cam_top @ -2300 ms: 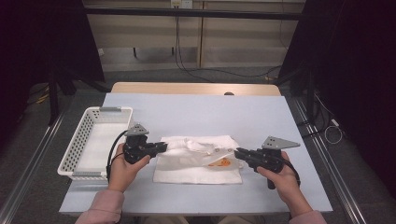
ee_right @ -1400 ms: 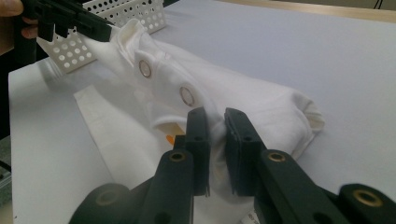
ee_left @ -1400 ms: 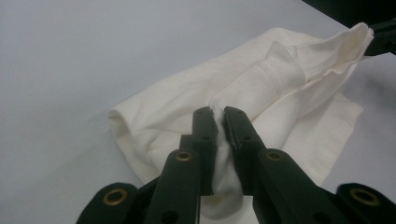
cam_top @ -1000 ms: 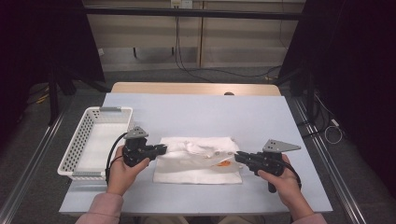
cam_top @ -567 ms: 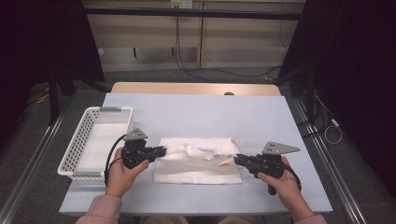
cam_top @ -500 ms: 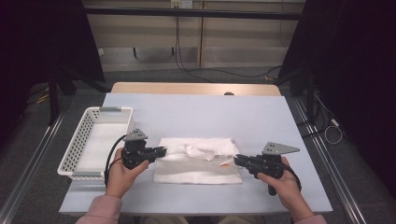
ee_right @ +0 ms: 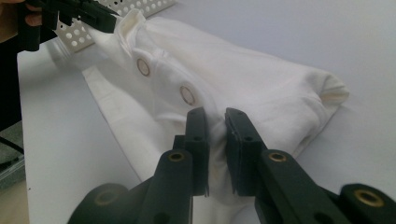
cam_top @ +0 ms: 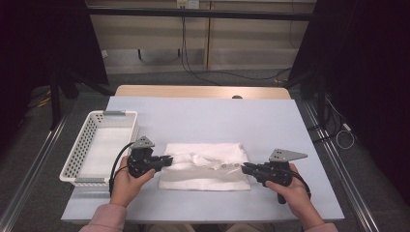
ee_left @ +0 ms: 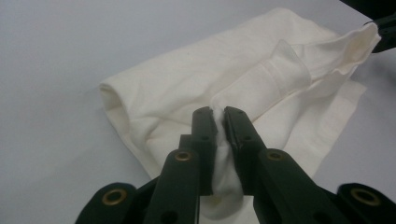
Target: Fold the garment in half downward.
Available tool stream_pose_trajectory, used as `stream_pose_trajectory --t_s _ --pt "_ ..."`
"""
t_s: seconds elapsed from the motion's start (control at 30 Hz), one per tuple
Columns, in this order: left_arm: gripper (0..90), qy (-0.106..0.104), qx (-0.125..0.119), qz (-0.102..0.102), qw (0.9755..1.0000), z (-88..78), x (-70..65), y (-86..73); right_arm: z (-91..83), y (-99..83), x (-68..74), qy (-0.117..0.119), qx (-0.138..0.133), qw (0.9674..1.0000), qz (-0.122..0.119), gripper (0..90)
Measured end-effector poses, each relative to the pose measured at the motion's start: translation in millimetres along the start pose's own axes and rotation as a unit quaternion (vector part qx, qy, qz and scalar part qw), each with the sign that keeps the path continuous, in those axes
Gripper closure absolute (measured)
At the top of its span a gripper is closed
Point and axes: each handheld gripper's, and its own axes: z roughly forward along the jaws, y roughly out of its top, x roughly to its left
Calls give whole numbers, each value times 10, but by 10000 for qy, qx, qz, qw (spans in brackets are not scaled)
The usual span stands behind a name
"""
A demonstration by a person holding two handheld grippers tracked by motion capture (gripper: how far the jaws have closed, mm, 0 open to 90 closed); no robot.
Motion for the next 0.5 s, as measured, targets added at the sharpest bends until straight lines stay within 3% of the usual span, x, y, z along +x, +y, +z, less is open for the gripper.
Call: stream_pose_trajectory --t_s 0.5 --pt "818 21 84 -53 9999 37 4 -19 48 -36 -1 57 144 9999 55 751"
